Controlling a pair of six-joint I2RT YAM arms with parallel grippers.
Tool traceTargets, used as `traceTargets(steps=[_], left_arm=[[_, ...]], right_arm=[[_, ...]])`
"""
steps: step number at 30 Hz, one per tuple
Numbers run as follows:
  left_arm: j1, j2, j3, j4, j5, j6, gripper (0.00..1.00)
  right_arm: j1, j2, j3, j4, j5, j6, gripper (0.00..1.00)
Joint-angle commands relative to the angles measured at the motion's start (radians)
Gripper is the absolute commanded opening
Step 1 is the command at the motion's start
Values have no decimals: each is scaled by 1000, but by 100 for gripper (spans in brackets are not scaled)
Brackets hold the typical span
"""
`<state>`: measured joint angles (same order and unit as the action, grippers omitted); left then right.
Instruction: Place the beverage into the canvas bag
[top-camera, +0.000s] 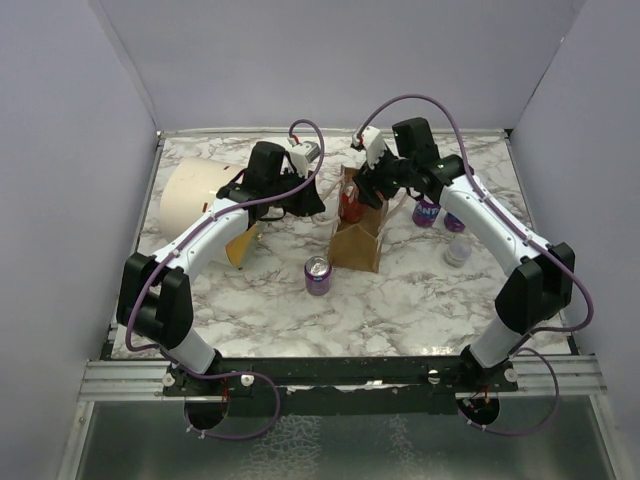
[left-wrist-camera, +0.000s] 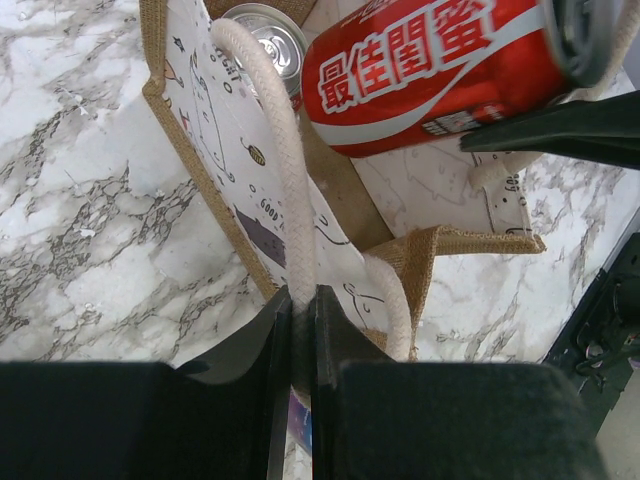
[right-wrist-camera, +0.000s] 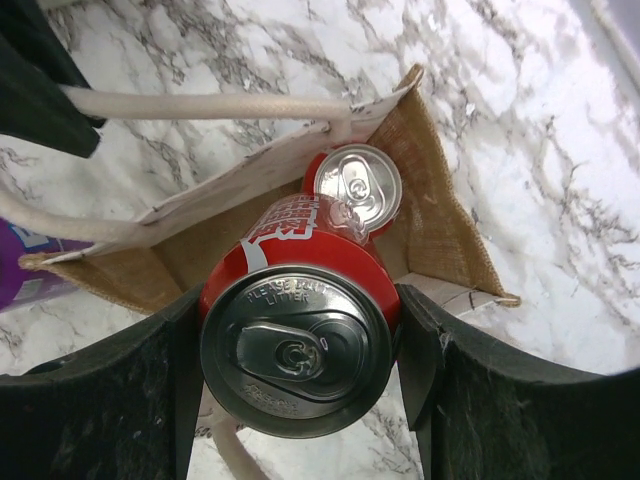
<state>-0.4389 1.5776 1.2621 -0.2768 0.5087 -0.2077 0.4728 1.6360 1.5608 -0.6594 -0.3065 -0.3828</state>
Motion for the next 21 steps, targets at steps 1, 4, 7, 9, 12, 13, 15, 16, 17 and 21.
traceTargets(steps=[1,4,7,9,12,13,15,16,17,21], left_arm=[[-2,-2,14,22,39,-8,0],[-2,-2,15,25,40,-8,0],[-3,1,17,25,42,-9,0],[-3,3,17,25,44,-11,0],[-3,2,12,25,42,-10,0],[-4,2,9,26,39,-10,0],[-5,-4,3,29,28,-9,0],[-3,-6,1,29,21,-10,0],[-3,-7,-1,29,14,-11,0],[-4,-9,0,25,-10,-13,0]], right_arm=[[6,24,56,20,32,24,29],[6,50,67,-6,30,28,29],[6,78,73,-28,38,31,29],[6,93,67,-26,37,41,29],[6,109,54,-3,36,59,29],[6,116,51,5,37,63,29],[6,133,50,9,34,69,29],[6,142,49,10,31,72,29],[5,150,46,14,26,76,29],[9,179,38,24,-4,98,29]])
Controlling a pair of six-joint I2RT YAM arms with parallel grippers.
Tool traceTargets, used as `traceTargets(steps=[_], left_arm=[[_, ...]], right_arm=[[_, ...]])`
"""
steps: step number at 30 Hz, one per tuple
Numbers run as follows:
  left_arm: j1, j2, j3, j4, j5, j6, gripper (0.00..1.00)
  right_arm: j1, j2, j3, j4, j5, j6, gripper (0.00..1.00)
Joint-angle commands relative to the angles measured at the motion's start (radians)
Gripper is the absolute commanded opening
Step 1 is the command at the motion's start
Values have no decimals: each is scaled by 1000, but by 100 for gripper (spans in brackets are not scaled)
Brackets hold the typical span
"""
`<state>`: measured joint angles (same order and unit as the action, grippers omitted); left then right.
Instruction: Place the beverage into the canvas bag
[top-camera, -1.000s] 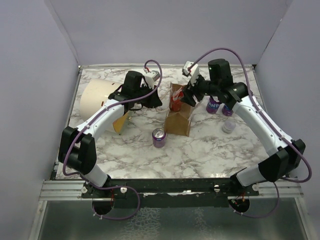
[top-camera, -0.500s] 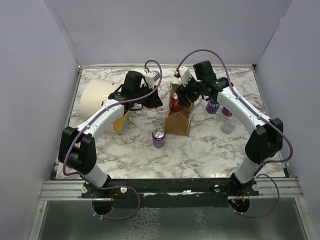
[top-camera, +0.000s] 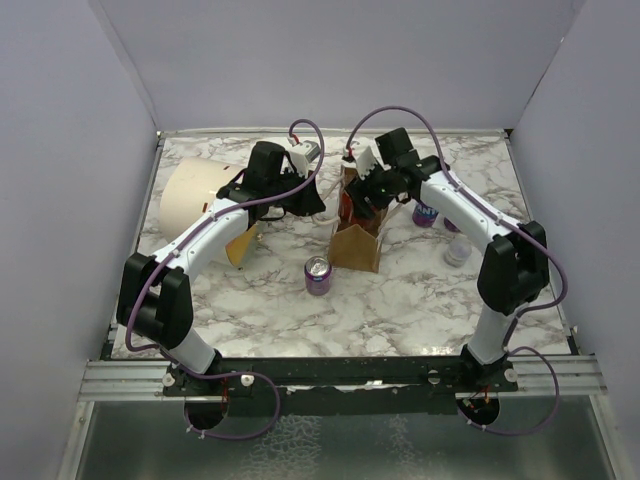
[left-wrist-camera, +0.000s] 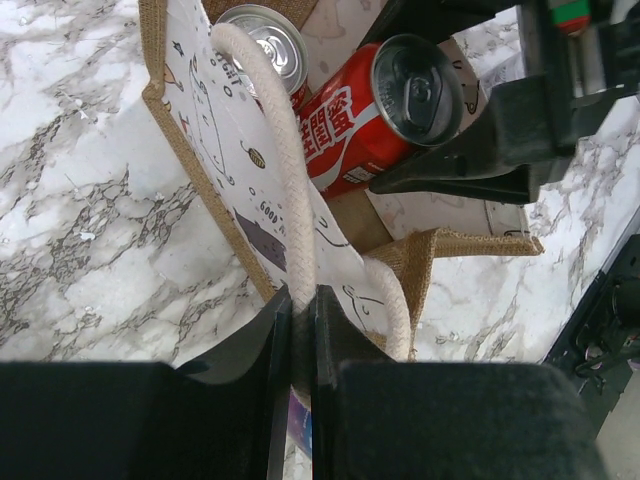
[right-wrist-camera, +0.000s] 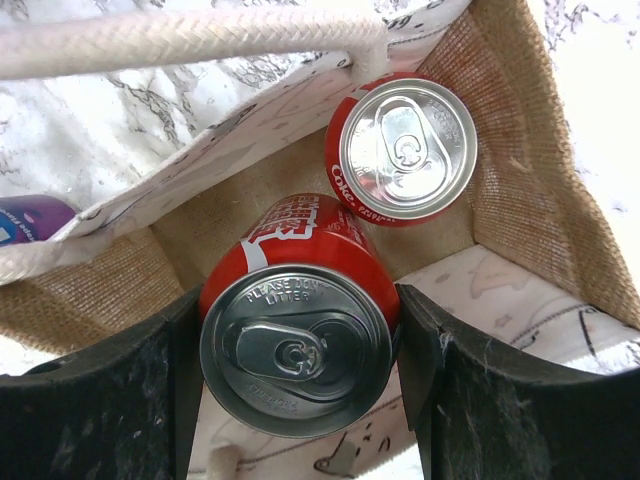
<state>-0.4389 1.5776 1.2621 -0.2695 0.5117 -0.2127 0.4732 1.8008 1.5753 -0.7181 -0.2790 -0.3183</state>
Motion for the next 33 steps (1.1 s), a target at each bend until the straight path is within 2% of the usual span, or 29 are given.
traceTargets(steps=[1,22,33], left_arm=[[-4,-8,2,16,-10,-9,0],[-5,-1,2,19,-2,-20,0],[-4,0,-3,21,1,-18,0]], right_arm=[[11,22,23,84,-30,36,29],[42,43,-104,266,-26,165,30],[60,88,-87,269,-8,193,34]])
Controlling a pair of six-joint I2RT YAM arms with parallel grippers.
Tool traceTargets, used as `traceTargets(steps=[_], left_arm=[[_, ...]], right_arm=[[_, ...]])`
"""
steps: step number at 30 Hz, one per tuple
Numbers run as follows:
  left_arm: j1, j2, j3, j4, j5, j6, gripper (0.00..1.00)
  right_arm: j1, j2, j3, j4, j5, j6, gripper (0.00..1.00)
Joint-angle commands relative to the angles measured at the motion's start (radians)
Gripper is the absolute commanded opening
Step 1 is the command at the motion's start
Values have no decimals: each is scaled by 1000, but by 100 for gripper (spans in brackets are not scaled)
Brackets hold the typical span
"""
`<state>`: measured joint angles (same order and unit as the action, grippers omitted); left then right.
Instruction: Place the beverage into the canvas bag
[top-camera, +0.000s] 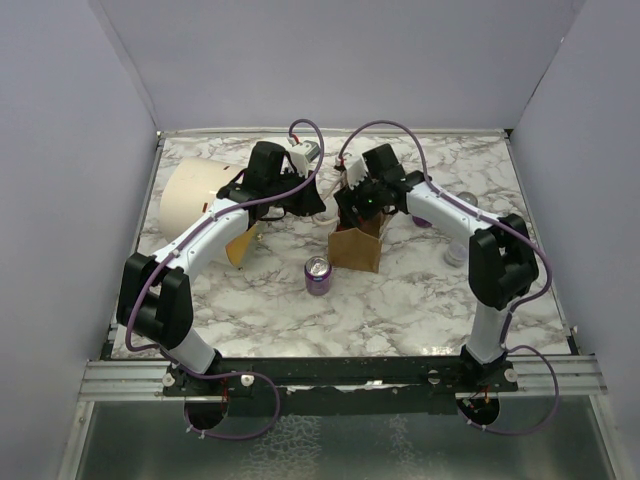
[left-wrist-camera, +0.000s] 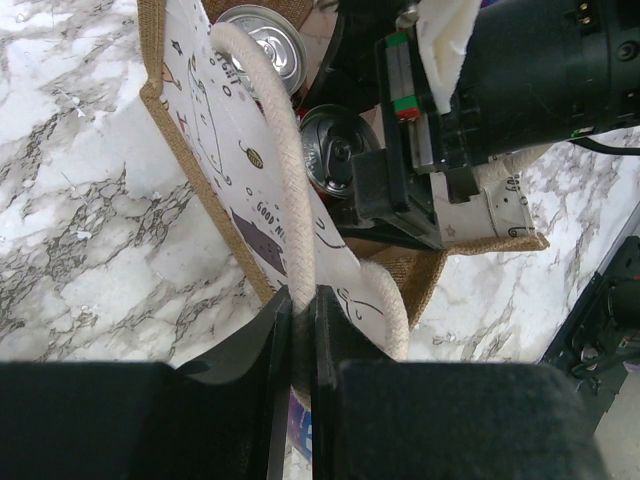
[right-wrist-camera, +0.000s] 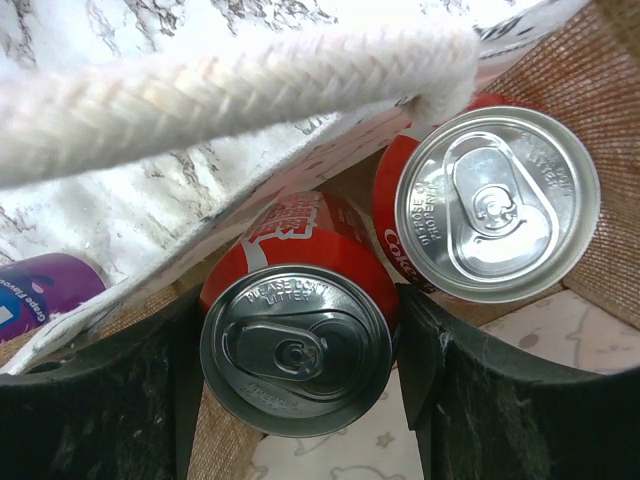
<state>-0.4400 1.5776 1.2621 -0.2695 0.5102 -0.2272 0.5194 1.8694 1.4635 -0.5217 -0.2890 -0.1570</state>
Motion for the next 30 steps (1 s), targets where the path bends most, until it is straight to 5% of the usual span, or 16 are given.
traceTargets(steps=[1,30], left_arm=[[-3,-1,-3,21,3,-4,0],[-3,-8,-9,24,11,-1,0]], right_arm=[[14,23,25,72,2,34,34],[16,15,29,56,-31,57,75]])
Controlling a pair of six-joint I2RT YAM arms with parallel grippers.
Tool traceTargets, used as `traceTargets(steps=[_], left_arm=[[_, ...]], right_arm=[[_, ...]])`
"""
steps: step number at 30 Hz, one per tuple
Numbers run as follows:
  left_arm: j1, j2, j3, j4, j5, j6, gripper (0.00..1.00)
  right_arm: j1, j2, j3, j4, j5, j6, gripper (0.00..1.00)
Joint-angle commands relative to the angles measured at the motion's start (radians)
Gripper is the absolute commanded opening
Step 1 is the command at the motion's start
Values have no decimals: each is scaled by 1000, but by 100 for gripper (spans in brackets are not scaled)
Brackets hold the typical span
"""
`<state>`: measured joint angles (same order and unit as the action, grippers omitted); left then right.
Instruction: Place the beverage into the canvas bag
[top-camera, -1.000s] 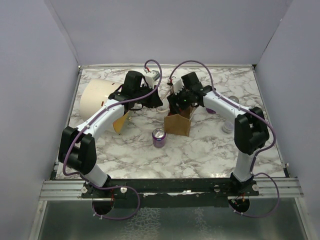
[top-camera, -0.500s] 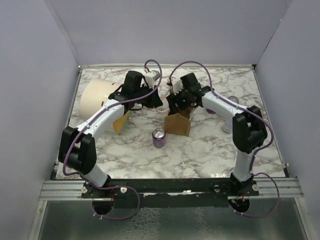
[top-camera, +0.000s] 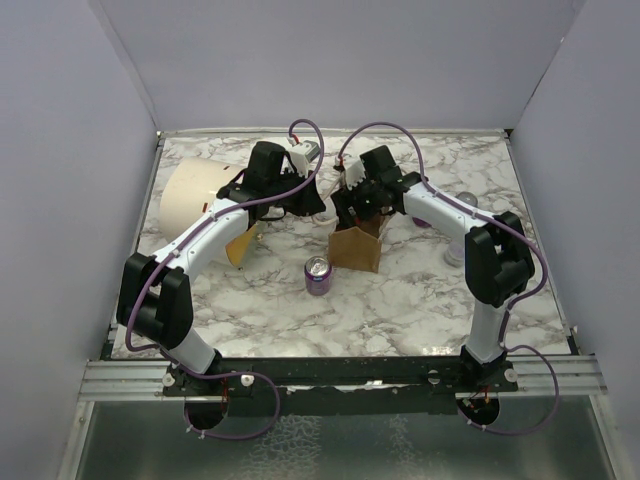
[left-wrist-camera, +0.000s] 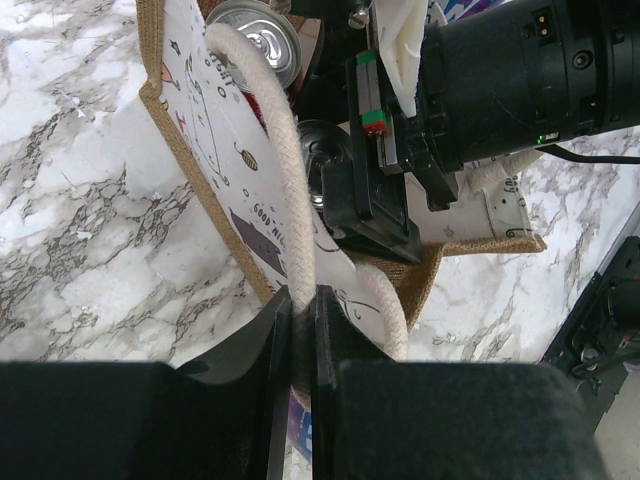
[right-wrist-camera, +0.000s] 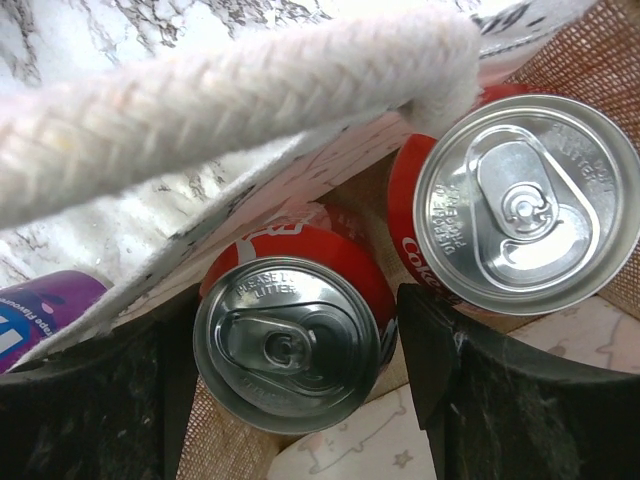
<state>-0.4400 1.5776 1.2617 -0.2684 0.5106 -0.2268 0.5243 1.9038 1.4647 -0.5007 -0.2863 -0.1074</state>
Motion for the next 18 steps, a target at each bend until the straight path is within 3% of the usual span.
traceTargets(steps=[1,6,18], left_arm=[[-4,-8,-11,22,12,-3,0],[-4,-9,-12,22,11,-1,0],[-4,-16,-14,20,8,2,0]], right_arm=[[11,-25,27,36,-33,4,76],[11,-39,29,27,-31,-3,81],[11,-102,15,-6,-6,-21,82]])
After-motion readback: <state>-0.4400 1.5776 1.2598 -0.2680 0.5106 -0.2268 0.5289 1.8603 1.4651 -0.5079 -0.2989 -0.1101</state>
